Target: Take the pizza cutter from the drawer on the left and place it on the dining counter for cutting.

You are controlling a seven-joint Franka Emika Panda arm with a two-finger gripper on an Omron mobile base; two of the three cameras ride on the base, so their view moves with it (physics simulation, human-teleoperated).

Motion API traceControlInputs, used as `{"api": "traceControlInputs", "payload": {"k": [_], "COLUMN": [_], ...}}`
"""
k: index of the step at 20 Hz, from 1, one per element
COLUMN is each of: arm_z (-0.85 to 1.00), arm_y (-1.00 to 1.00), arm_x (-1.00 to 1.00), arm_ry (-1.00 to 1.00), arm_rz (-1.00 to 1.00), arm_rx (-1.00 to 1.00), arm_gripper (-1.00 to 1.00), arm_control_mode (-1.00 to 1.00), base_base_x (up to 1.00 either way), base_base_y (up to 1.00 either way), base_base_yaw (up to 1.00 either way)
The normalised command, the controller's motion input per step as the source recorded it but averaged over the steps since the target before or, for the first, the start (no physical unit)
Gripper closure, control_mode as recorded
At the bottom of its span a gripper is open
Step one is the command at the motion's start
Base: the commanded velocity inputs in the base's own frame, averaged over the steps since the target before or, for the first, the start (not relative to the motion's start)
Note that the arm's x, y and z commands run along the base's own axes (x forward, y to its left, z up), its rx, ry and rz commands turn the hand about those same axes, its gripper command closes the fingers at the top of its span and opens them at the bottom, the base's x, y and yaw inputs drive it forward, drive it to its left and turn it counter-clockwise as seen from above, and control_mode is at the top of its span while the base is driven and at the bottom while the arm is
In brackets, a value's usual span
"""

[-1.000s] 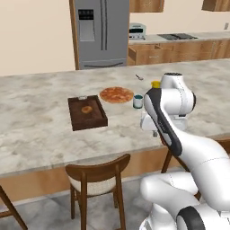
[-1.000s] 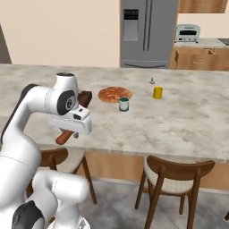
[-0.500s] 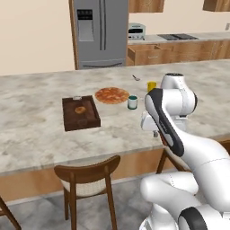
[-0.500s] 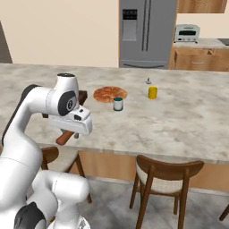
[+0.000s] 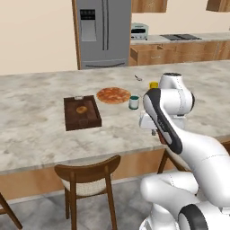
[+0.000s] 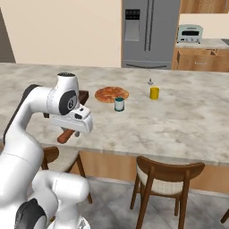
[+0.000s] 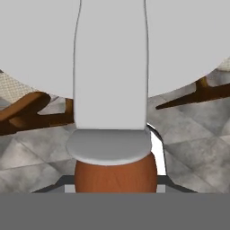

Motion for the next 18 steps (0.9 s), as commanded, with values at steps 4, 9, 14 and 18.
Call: {"api": "traceControlInputs", "payload": {"k": [4,9,14,18], "arm_z": [0.0,0.0,0.0,0.0], "arm_y": [0.11,0.14,0.12,0.47], "arm_x": [1.0,1.0,0.97,0.83], "arm_ry": [0.0,0.0,0.0,0.0], "arm_rz": [0.17,0.17,0.07,0.0], "arm_rx": [0.0,0.0,0.0,-0.01], "arm_gripper": [1.0,1.0,1.0,1.0], "arm_control_mode": [-1.0,-1.0,-1.0,-1.0], "base_base_x": [0.0,0.0,0.0,0.0], "base_base_y": [0.0,0.0,0.0,0.0], "base_base_yaw": [0.0,0.0,0.0,0.0]}}
